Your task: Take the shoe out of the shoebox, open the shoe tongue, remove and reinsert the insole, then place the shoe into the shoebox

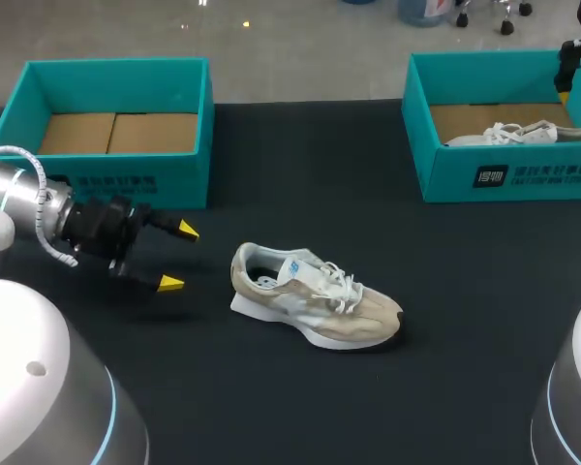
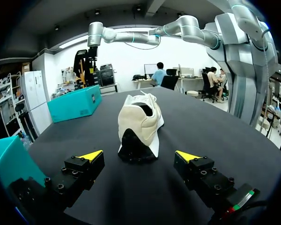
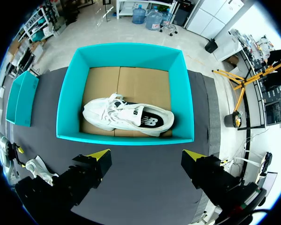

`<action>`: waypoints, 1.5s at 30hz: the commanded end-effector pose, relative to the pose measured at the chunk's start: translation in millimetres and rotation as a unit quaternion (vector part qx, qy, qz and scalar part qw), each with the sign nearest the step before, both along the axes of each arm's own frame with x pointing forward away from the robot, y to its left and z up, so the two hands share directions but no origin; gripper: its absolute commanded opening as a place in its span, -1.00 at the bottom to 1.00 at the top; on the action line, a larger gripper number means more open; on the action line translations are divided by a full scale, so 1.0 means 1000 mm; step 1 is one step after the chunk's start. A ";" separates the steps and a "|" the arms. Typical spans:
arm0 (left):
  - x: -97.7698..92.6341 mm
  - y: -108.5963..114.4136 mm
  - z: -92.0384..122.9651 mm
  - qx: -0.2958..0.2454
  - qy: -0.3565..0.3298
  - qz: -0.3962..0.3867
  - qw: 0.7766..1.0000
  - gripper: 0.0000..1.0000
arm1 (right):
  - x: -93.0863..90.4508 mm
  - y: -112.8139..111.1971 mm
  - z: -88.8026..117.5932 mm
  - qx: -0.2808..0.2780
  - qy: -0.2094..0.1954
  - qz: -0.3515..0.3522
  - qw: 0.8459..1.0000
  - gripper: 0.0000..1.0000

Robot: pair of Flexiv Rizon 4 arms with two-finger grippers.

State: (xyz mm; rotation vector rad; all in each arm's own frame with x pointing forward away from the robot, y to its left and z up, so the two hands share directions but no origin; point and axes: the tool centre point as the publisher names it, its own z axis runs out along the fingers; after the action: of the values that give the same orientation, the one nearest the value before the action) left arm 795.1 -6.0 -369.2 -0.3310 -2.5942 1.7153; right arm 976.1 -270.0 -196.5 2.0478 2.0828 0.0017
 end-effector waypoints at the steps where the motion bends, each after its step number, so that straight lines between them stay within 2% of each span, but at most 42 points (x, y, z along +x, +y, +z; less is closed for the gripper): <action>1: -0.001 -0.002 0.001 0.003 0.000 -0.007 1.000 1.00 | -0.001 0.000 0.000 0.000 -0.001 0.000 1.000 1.00; 20: 0.002 -0.053 -0.035 0.023 0.036 -0.037 0.998 1.00 | -0.001 0.000 0.000 0.000 -0.001 0.000 1.000 1.00; 35: 0.020 -0.074 -0.043 0.023 0.047 -0.089 0.995 1.00 | -0.001 0.000 0.000 0.000 -0.001 0.000 1.000 1.00; 45: 0.016 -0.089 -0.045 0.025 0.061 -0.123 0.990 1.00 | -0.001 0.000 0.000 0.000 -0.001 0.000 1.000 1.00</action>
State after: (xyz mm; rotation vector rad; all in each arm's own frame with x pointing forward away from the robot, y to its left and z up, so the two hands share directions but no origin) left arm 806.6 -90.0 -410.2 -0.4825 -2.4172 1.5574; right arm 976.1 -270.0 -196.5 2.0477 2.0829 0.0017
